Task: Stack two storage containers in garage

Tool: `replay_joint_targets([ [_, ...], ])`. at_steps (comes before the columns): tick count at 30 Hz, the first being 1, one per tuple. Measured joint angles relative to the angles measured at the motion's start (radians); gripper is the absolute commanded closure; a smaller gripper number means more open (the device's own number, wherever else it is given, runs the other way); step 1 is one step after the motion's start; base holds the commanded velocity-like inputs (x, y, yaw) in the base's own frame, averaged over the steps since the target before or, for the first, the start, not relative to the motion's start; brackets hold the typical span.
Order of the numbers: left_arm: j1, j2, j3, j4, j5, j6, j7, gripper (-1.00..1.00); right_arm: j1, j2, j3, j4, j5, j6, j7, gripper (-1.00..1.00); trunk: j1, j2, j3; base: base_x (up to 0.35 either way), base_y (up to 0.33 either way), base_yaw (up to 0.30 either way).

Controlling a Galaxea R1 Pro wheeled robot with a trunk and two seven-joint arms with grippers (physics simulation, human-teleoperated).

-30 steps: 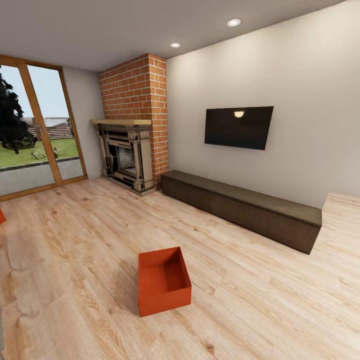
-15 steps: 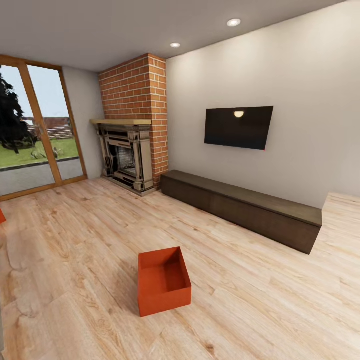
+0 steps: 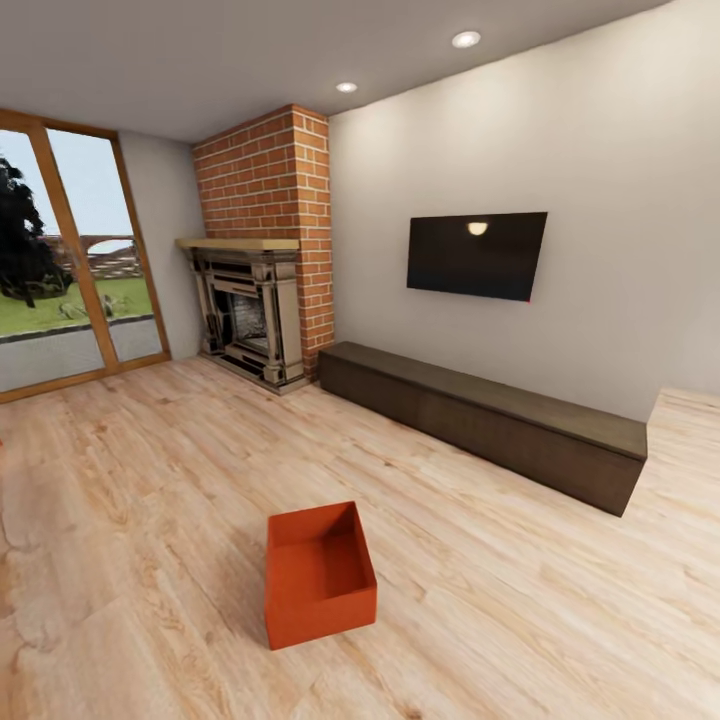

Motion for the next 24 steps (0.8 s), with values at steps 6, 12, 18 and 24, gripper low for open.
replay_joint_targets([
  [6,0.000,0.000,0.000,0.001,0.000,0.000,0.000,-1.00,0.000,0.001,-0.004,0.000,-0.006,0.002,-0.002,-1.00,0.000,0.000,0.000,0.197,-0.120,0.000],
  [12,0.000,0.000,0.000,0.001,0.001,0.000,0.000,-1.00,0.000,-0.001,-0.008,0.000,-0.008,0.001,-0.003,-1.00,0.000,0.000,0.000,0.198,-0.123,0.148],
  [18,0.000,0.000,0.000,0.000,0.001,0.000,0.000,-1.00,0.000,-0.001,-0.008,0.000,-0.008,0.002,-0.002,-1.00,0.000,0.000,0.000,0.198,-0.124,0.252],
  [24,0.000,0.000,0.000,0.000,0.002,0.000,0.000,-1.00,0.000,-0.001,-0.008,0.000,-0.008,0.003,-0.002,-1.00,0.000,0.000,0.000,0.195,-0.113,0.141],
])
